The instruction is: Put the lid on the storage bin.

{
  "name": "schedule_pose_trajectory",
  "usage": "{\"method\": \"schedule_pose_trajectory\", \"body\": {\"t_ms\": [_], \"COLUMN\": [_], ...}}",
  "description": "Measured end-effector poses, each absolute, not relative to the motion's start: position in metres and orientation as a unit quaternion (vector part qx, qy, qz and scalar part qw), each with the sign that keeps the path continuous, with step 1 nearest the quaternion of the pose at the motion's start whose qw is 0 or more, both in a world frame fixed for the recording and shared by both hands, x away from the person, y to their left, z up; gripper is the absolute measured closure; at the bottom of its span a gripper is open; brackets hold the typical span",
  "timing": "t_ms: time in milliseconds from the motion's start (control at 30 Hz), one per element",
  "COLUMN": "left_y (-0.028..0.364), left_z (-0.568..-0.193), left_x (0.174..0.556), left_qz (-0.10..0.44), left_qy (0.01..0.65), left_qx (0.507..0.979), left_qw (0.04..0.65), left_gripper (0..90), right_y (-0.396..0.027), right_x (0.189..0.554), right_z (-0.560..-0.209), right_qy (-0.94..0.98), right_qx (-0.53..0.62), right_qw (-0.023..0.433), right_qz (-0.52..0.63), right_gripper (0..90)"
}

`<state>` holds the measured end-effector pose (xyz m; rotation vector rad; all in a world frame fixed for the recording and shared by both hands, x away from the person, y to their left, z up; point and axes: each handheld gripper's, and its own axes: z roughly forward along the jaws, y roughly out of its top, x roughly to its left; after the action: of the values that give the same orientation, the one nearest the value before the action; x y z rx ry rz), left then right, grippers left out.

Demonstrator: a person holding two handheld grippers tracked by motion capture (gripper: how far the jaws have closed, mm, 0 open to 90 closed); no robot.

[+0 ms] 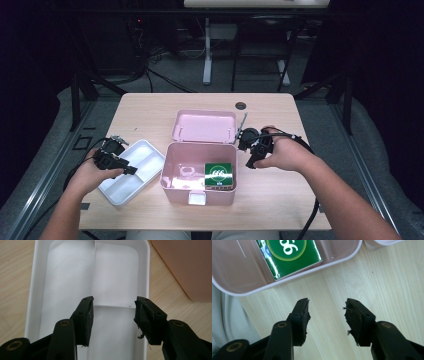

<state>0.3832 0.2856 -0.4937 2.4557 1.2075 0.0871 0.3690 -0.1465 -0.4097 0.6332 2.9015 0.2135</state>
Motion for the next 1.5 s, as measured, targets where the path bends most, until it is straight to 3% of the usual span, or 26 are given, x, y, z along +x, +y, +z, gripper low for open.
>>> {"method": "schedule_pose_trajectory", "body": {"t_ms": [133,233,567,900,1100,1333,1500], "left_y": [0.286,0.288,0.296,0.292,0.293,0.293,0.288], "left_z": [-0.495,-0.496,-0.495,-0.493,-0.488,-0.489,-0.496], "left_x": [0.383,0.385,0.388,0.392,0.396,0.403,0.407], "left_qz": [0.033,0.044,0.045,0.048,0.045,0.052,0.049], "left_qy": [0.427,0.431,0.425,0.423,0.427,0.436,0.422], "left_qx": [0.885,0.886,0.890,0.893,0.891,0.889,0.899], "left_qw": [0.181,0.164,0.159,0.145,0.144,0.129,0.106], "left_gripper": [49.9,45.4,39.5,31.2,28.3,21.3,21.5], "right_y": [-0.153,-0.158,-0.171,-0.183,-0.189,-0.192,-0.193], "right_x": [0.369,0.370,0.370,0.375,0.373,0.371,0.369], "right_z": [-0.412,-0.414,-0.435,-0.458,-0.466,-0.468,-0.469], "right_qy": [0.966,0.964,0.956,0.942,0.935,0.929,0.932], "right_qx": [0.220,0.224,0.260,0.315,0.333,0.344,0.338], "right_qw": [0.105,0.113,0.098,0.079,0.080,0.084,0.088], "right_qz": [0.088,0.093,0.091,0.087,0.094,0.106,0.100], "right_gripper": [45.4,44.6,42.6,23.4,16.3,15.3,15.1]}}
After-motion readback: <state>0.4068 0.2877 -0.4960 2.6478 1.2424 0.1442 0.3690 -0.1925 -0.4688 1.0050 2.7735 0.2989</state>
